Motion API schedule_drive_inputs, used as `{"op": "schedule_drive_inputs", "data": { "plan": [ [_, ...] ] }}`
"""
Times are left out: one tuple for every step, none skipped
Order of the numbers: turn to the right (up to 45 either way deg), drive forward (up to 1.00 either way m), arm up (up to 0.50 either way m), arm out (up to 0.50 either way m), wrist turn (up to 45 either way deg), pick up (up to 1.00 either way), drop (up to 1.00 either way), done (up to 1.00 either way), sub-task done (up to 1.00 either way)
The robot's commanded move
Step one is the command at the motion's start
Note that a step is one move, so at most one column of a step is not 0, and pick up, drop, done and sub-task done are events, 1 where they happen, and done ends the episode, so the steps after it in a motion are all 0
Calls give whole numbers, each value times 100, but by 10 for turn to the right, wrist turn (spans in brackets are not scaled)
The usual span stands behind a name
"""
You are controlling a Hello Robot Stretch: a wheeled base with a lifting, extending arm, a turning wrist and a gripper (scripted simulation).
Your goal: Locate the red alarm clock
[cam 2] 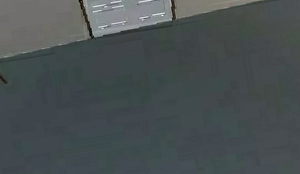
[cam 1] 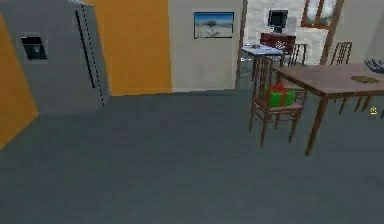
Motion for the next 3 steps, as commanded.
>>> {"op": "schedule_drive_inputs", "data": {
  "plan": [
    [0,10,0,0,0,0,0,0,0],
    [0,100,0,0,0,0,0,0,0],
    [-30,0,0,0,0,0,0,0,0]
  ]
}}
